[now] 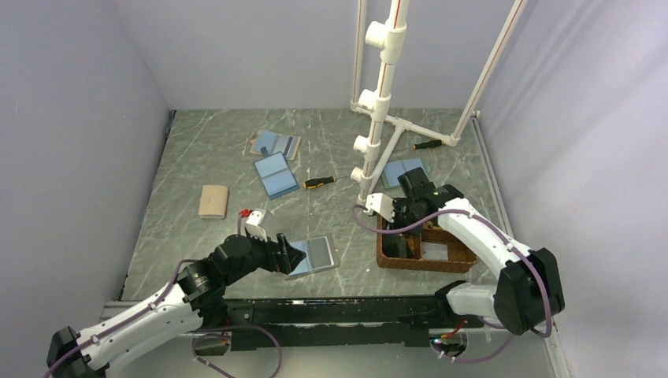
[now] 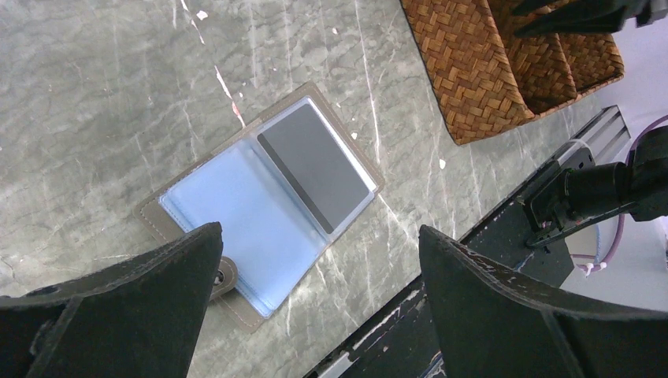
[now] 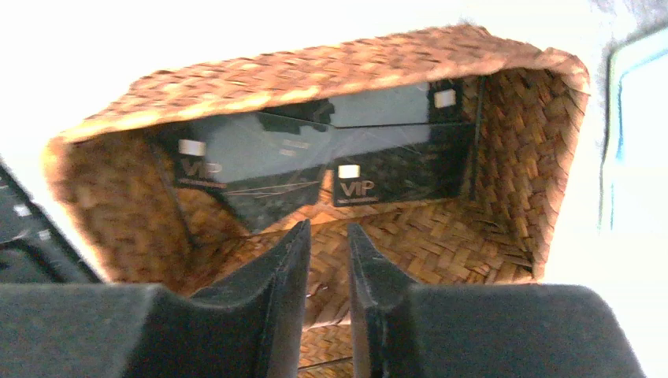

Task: Take the credit cards out of the card holder
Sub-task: Place the credit card in the storage box.

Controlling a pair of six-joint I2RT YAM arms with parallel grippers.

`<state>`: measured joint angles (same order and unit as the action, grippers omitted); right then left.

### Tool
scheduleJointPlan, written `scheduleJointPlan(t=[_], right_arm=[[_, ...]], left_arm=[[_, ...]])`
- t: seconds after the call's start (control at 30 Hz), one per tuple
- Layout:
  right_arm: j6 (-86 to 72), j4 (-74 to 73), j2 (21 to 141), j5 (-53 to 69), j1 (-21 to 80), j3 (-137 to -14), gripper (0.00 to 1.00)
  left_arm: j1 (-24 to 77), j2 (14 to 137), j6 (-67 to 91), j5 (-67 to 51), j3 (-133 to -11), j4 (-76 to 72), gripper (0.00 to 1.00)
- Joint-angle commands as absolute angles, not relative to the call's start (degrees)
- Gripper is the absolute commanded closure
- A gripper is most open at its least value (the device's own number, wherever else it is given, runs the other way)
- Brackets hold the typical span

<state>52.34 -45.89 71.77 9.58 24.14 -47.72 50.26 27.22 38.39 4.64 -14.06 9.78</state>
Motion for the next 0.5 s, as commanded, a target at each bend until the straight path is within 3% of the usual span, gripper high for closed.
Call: scheduleJointPlan(t=[0.0, 0.23, 0.47], right_arm=[[52.5, -54.6, 68.0, 20.4, 24.4, -53.7, 0.71], [50.4, -59.7, 64.9, 30.0, 24.4, -61.4, 0.62], [54.3, -65.0, 65.9, 45.2, 24.4, -65.7, 0.38]], left_arm=[[50.0, 27.3, 39.0, 3.8, -14.4, 8.0, 0.00], [50.1, 25.3, 43.0, 3.7, -12.3, 3.7, 0.00], [50.0, 22.1, 44.8, 1.7, -9.0, -1.9, 0.01]])
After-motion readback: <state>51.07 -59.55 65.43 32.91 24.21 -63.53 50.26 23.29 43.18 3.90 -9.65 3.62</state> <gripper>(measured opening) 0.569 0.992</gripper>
